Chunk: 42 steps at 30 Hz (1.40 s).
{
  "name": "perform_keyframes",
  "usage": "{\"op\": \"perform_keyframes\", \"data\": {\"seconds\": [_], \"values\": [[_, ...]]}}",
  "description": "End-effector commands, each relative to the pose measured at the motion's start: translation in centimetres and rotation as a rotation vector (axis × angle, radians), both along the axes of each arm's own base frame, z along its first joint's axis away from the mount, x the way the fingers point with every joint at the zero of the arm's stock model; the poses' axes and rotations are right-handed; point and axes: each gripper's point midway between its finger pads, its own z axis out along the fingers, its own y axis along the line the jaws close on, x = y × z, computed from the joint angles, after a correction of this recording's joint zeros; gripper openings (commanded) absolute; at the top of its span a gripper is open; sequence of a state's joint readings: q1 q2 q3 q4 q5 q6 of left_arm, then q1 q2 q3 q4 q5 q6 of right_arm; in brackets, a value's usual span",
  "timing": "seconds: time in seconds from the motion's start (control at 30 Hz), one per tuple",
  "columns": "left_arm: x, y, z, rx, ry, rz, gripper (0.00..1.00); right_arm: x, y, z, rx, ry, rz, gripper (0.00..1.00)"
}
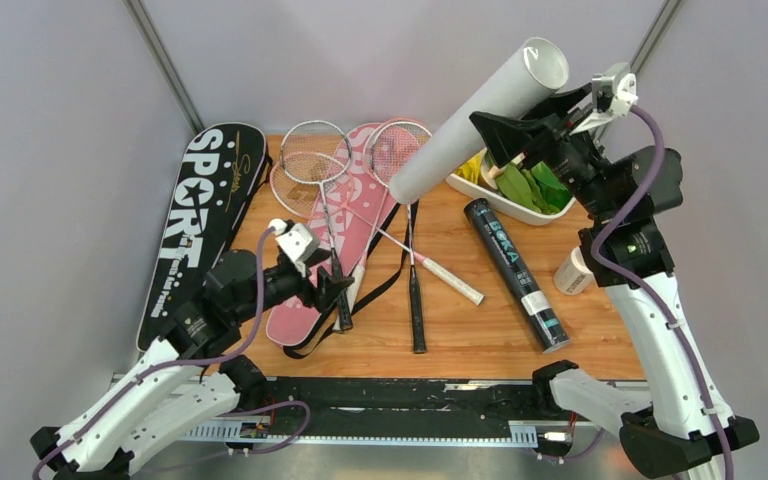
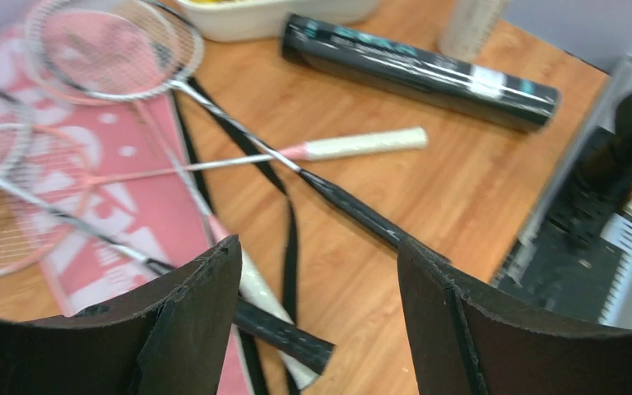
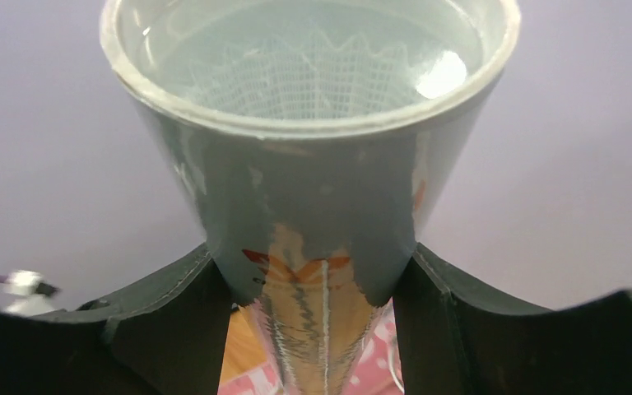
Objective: Pack up the badminton gear
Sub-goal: Place the shuttle tube at the center of the board.
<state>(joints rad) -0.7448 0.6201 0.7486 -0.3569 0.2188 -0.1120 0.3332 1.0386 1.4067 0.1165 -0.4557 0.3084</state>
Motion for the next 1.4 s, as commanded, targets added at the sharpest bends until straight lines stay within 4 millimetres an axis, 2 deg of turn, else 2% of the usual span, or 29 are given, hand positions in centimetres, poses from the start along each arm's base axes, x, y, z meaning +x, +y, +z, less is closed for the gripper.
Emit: {"op": "perform_keyframes", "data": {"seconds": [0.0, 0.17, 0.27, 0.47, 0.6, 0.77, 0.87, 1.0, 1.1, 1.17, 1.27, 1.37], "values": [[3.2, 4.0, 2.9, -0.006, -0.191, 0.255, 0.76, 4.1, -4.2, -5.4, -0.192, 0.22, -0.331, 0.15], [3.6, 5.7, 2.8, -0.039, -0.267, 0.34, 0.76, 5.6, -6.9, -9.7, -0.338, 0.407, -0.487, 0.14], [4.1, 6.7, 2.5, -0.043, -0.28, 0.399, 0.76, 6.4, -7.8, -12.0, -0.414, 0.534, -0.541, 0.14], [4.9, 8.3, 1.9, 0.018, -0.292, 0.486, 0.76, 7.6, -8.0, -17.7, -0.565, 0.747, -0.554, 0.15], [5.2, 8.9, 1.7, 0.027, -0.285, 0.526, 0.76, 8.6, -7.2, -22.7, -0.691, 0.875, -0.556, 0.17], [5.5, 9.6, 1.4, 0.042, -0.279, 0.569, 0.77, 10.2, -4.8, -28.8, -0.812, 0.966, -0.52, 0.2], [5.8, 10.1, 1.1, 0.047, -0.262, 0.609, 0.79, 11.3, -3.6, -32.6, -0.901, 1.013, -0.525, 0.25], [6.9, 11.3, 0.1, 0.104, -0.206, 0.718, 0.83, 12.2, -1.6, -38.6, -1.123, 1.03, -0.512, 0.31], [7.4, 12.7, -0.8, 0.183, -0.159, 0.815, 0.83, 12.8, -1.6, -42.6, -1.23, 1.079, -0.531, 0.32], [7.7, 13.1, -0.9, 0.19, -0.125, 0.86, 0.83, 12.5, -1.6, -45.1, -1.272, 1.123, -0.523, 0.37], [7.6, 13.8, -1.4, 0.188, -0.088, 0.897, 0.83, 12.3, -1.5, -47.5, -1.282, 1.157, -0.517, 0.48], [7.7, 14.6, -1.7, 0.174, -0.062, 0.928, 0.83, 12.3, -1.7, -48.1, -1.281, 1.153, -0.542, 0.58]]}}
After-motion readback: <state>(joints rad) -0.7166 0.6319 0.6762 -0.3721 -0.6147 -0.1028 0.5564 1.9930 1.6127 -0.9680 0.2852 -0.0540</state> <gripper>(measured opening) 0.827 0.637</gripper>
